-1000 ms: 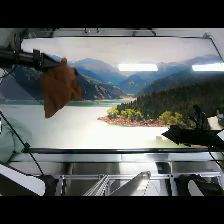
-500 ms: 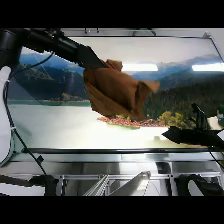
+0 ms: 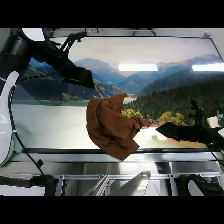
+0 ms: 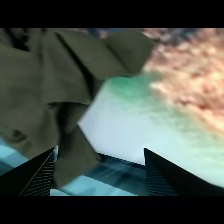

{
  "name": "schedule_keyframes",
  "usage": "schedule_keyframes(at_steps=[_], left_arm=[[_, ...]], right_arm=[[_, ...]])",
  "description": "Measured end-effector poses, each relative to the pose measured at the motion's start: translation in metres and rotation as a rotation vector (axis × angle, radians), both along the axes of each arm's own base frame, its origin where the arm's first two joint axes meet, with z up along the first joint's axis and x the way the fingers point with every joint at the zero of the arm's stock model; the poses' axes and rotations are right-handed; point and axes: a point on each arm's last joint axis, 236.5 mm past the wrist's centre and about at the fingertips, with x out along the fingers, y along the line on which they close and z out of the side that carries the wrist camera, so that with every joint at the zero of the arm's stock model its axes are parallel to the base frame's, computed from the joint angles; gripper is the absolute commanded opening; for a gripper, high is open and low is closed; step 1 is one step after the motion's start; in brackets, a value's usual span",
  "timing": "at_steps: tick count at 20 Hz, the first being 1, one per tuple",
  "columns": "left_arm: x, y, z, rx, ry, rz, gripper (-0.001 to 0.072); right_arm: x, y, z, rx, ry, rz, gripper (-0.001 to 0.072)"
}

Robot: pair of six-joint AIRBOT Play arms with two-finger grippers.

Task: Fold the shirts.

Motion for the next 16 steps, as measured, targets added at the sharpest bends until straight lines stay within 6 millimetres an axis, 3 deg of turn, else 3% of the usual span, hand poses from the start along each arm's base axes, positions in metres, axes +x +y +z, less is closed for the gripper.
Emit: schedule_keyframes(at_steps=[3,6,10,12,13,14,15,16], left_arm=[[-0.035,0.031,-0.041,0.068,0.166,0.073,0.0718],[-0.074,0.046,-0.09,0.099,0.284,0.125,0.0714],[-0.102,0.019,-0.137,-0.041,0.344,0.161,0.0699],[-0.106,0.003,-0.155,-0.09,0.365,0.174,0.0699],[-0.107,-0.004,-0.164,-0.101,0.38,0.172,0.0699],[-0.109,-0.01,-0.171,-0.107,0.399,0.165,0.063],[-0.111,-0.016,-0.179,-0.11,0.42,0.155,0.0213],[-0.112,-0.022,-0.184,-0.11,0.438,0.142,0.0001]], right_arm=[[0.011,0.019,-0.004,0.088,-0.003,0.032,0.0597],[0.009,0.049,-0.026,0.163,0.056,0.112,0.0596],[0.006,0.096,-0.055,0.246,0.117,0.217,0.0571],[0.01,0.114,-0.064,0.271,0.138,0.255,0.0249],[0.012,0.123,-0.064,0.29,0.142,0.277,0.0182],[0.015,0.129,-0.062,0.307,0.139,0.298,0.0012],[0.019,0.136,-0.057,0.329,0.13,0.32,0.0018],[0.023,0.14,-0.05,0.347,0.116,0.336,0.0018]])
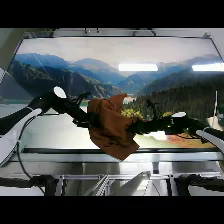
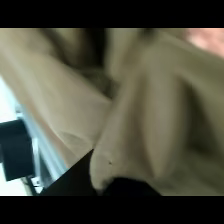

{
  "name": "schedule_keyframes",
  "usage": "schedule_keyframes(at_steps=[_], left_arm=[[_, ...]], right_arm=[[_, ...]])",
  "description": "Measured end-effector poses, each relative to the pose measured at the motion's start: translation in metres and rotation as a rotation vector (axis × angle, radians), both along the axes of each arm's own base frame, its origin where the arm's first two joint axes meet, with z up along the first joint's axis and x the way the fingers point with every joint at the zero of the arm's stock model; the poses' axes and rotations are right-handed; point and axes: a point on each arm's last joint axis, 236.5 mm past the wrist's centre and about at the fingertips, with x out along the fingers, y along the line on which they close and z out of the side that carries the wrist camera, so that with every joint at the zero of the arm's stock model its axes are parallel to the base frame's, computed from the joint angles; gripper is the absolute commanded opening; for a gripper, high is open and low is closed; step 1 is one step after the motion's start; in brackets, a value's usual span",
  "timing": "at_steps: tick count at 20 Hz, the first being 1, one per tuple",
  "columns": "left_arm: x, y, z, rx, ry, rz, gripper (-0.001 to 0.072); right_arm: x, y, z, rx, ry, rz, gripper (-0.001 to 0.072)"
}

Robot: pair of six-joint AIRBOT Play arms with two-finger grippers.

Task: Fold the shirts.

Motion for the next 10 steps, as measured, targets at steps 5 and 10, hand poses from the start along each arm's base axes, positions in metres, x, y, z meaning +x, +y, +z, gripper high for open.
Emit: schedule_keyframes(at_steps=[5,10], left_arm=[[0.002,-0.027,0.021,-0.092,0.039,-0.089,0.0],[0.046,-0.029,0.157,-0.217,-0.248,-0.121,0.0003]], right_arm=[[0.025,0.001,0.064,0.103,-0.151,0.024,0.0017],[0.064,-0.045,0.193,0.138,-0.467,-0.083,0.0017]])
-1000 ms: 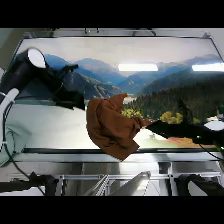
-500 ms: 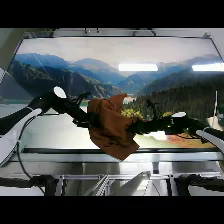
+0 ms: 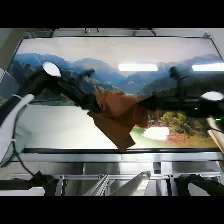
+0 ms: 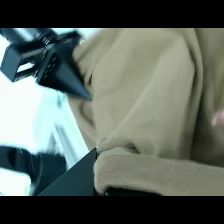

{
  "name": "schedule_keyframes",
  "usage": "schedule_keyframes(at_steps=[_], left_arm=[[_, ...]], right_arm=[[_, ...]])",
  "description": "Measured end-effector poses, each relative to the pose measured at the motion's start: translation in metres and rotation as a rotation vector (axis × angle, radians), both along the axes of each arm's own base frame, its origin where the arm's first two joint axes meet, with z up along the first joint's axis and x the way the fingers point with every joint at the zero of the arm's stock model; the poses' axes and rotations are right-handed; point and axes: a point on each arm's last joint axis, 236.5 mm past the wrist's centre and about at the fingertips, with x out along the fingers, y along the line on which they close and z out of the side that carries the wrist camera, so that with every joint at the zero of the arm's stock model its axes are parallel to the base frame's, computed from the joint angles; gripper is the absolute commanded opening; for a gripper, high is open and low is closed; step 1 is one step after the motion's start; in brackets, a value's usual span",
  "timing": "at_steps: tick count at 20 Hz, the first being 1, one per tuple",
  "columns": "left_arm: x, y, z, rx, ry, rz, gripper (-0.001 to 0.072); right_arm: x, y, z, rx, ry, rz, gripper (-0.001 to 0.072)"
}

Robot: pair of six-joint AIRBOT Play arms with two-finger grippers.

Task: Fold the shirts.

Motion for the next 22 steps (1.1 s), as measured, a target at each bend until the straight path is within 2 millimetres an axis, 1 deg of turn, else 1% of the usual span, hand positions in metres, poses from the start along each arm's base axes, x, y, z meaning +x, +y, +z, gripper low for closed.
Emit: schedule_keyframes(at_steps=[1,2,3,4,5,6,7,8,9,10,11,13,14,15,17,18,19,20,21,22], left_arm=[[0.008,0.002,0.041,-0.027,-0.1,0.007,0.0027],[0.011,0.003,0.082,-0.055,-0.203,0.012,0.0027],[0.01,0.003,0.128,-0.087,-0.317,0.01,0.0027],[0.004,0.003,0.171,-0.113,-0.435,0.006,0.0028],[-0.004,0.002,0.209,-0.14,-0.54,0.004,0.0027],[-0.015,0.001,0.243,-0.167,-0.635,0.001,0.0028],[-0.028,0.0,0.273,-0.196,-0.718,-0.002,0.0028],[-0.039,0.0,0.292,-0.219,-0.773,-0.005,0.0028],[-0.049,0.0,0.304,-0.233,-0.806,-0.006,0.0028],[-0.053,0.0,0.306,-0.237,-0.815,-0.002,0.0028],[-0.055,0.0,0.302,-0.234,-0.801,0.001,0.0028],[-0.05,-0.002,0.279,-0.219,-0.736,0.004,0.0028],[-0.045,-0.004,0.263,-0.206,-0.695,0.004,0.0029],[-0.038,-0.006,0.243,-0.189,-0.639,0.001,0.0028],[-0.023,-0.011,0.197,-0.154,-0.523,-0.007,0.0029],[-0.016,-0.013,0.171,-0.135,-0.458,-0.014,0.0051],[-0.01,-0.015,0.146,-0.117,-0.4,-0.023,0.0283],[-0.004,-0.016,0.119,-0.099,-0.339,-0.03,0.0463],[0.001,-0.014,0.095,-0.076,-0.285,-0.036,0.072],[0.007,-0.011,0.072,-0.053,-0.23,-0.038,0.072]], right_arm=[[0.0,-0.006,0.042,0.026,-0.099,-0.019,0.0017],[-0.005,-0.009,0.086,0.051,-0.206,-0.031,0.0017],[-0.014,-0.011,0.126,0.065,-0.311,-0.04,0.0017],[-0.029,-0.011,0.164,0.075,-0.417,-0.043,0.0018],[-0.046,-0.011,0.201,0.081,-0.523,-0.055,0.0017],[-0.061,-0.012,0.23,0.08,-0.616,-0.073,0.0018],[-0.076,-0.013,0.254,0.073,-0.696,-0.098,0.0018],[-0.088,-0.014,0.269,0.062,-0.75,-0.117,0.0018],[-0.097,-0.015,0.277,0.045,-0.781,-0.129,0.0018],[-0.101,-0.015,0.281,0.033,-0.792,-0.138,0.0018],[-0.103,-0.014,0.279,0.017,-0.789,-0.138,0.0018],[-0.099,-0.008,0.263,-0.003,-0.734,-0.108,0.0018],[-0.094,-0.003,0.248,-0.012,-0.683,-0.084,0.0018],[-0.087,0.003,0.228,-0.027,-0.621,-0.057,0.0018],[-0.07,0.019,0.174,-0.067,-0.468,0.001,0.0018],[-0.062,0.027,0.144,-0.084,-0.388,0.027,0.002],[-0.053,0.033,0.113,-0.106,-0.31,0.038,0.0153],[-0.042,0.038,0.08,-0.135,-0.233,0.038,0.0415],[-0.033,0.04,0.05,-0.165,-0.165,0.038,0.0454],[-0.026,0.041,0.02,-0.196,-0.095,0.041,0.0454]])
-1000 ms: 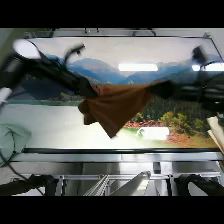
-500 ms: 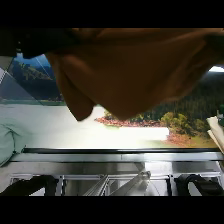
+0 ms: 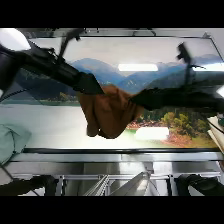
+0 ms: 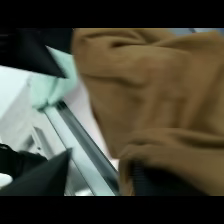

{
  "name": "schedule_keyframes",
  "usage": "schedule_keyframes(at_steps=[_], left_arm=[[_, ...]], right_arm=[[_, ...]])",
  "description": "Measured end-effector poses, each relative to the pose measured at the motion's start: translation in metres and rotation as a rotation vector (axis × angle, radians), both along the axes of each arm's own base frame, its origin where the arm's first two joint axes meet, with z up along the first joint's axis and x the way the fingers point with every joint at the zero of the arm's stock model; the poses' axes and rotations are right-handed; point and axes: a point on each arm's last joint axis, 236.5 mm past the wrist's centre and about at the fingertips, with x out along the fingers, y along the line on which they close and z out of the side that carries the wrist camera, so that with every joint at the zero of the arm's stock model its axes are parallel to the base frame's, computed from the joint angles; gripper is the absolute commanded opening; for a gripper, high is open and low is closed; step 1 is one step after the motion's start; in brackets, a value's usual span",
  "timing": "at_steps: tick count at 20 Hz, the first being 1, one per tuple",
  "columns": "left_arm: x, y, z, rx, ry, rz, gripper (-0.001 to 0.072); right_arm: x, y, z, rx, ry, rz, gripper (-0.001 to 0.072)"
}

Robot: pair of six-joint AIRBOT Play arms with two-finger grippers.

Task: Fold the shirts.

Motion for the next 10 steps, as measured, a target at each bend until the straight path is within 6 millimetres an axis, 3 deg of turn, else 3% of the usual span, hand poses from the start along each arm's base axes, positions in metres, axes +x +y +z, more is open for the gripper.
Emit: schedule_keyframes(at_steps=[2,5,6,7,10], left_arm=[[0.01,0.013,-0.032,0.031,0.096,0.008,0.0719],[0.018,0.046,-0.066,0.071,0.272,0.07,0.0719],[0.014,0.056,-0.076,0.083,0.333,0.091,0.0719],[0.006,0.063,-0.085,0.089,0.387,0.107,0.0719],[-0.033,0.069,-0.116,0.107,0.52,0.151,0.0718]], right_arm=[[0.012,-0.007,-0.046,-0.053,0.11,-0.021,0.0463],[0.027,-0.037,-0.085,-0.113,0.195,-0.075,0.0466],[0.033,-0.054,-0.095,-0.138,0.213,-0.107,0.0514],[0.039,-0.071,-0.103,-0.163,0.226,-0.139,0.063],[0.054,-0.124,-0.131,-0.215,0.292,-0.254,0.0654]])
